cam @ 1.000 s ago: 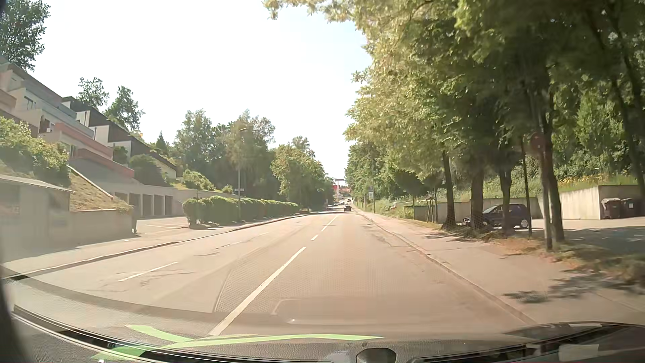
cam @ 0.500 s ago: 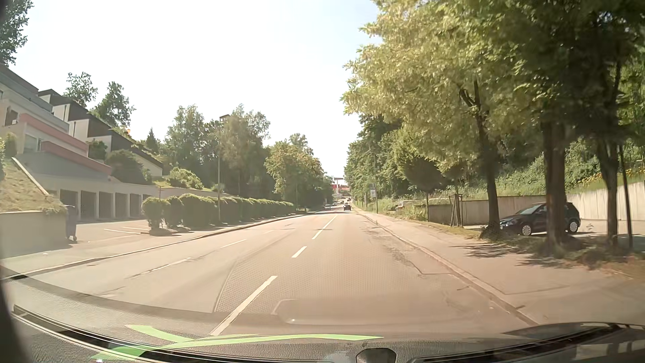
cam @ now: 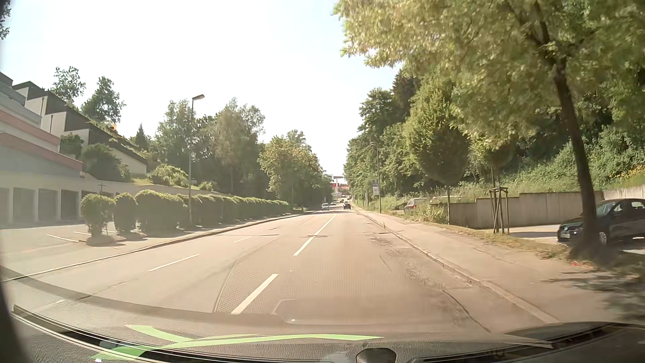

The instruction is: Follow the waypoints while adhering to traffic rules and regulations

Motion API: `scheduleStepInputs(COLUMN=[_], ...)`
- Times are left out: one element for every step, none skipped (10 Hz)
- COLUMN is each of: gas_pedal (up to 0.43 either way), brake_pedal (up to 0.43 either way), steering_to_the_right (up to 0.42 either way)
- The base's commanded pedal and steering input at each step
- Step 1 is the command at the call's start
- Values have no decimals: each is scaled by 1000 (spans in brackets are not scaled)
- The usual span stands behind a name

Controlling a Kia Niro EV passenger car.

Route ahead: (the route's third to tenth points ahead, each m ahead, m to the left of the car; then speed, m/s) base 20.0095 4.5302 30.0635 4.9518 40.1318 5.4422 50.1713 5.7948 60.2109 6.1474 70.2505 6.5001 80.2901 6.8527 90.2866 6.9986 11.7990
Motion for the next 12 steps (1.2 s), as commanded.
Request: scheduleStepInputs(gas_pedal=[220,220,220,220,220,220,220,220,220,220,220,220], brake_pedal=[0,0,0,0,0,0,0,0,0,0,0,0], steering_to_the_right=[-3,-3,-3,-3,-4,-3,-3,-4,-3,-4,-3,-4])
